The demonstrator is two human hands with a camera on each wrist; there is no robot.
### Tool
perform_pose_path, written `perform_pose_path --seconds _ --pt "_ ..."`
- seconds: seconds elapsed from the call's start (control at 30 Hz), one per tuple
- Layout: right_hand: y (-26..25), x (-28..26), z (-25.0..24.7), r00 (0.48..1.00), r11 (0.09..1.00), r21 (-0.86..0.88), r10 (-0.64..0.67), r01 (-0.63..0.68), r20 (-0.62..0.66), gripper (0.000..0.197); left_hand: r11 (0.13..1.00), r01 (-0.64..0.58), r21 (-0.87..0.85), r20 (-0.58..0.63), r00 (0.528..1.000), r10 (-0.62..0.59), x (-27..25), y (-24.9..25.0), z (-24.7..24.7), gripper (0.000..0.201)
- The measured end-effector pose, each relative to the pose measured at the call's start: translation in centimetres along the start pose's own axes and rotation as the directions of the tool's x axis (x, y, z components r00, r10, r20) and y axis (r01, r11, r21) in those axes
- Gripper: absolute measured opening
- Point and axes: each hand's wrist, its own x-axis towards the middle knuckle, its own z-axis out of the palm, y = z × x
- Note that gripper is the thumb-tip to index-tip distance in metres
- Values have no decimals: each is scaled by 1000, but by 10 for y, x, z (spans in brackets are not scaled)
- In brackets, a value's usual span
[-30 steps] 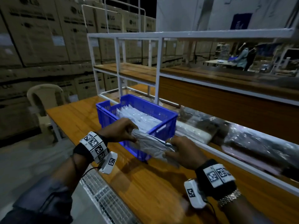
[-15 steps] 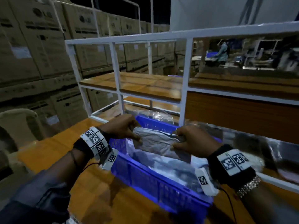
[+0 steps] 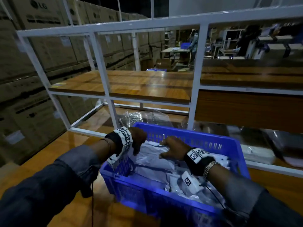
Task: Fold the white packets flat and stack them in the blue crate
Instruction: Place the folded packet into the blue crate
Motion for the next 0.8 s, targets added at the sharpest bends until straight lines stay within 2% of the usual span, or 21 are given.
perform_pose_path --seconds 0.2,0.3,0.4,0.47,0.67,0.8 --pt "18 32 46 996 998 62 25 -30 80 47 992 -116 60 41 993 113 32 -14 29 80" --pt "17 31 55 996 1000 1 18 -19 90 50 973 -165 164 77 985 154 43 -8 41 82" --pt "14 25 60 992 995 -96 -7 20 129 40 945 -198 261 21 980 199 47 -2 53 61" --pt "11 20 62 988 991 -126 -29 48 152 35 918 -215 334 28 976 218 51 0 64 60" --pt "11 20 81 980 944 -306 -67 123 187 49 894 -154 420 41 988 151 65 14 89 65" --pt "9 20 91 989 878 -472 -19 86 146 64 910 -118 397 -30 990 141 65 16 100 57"
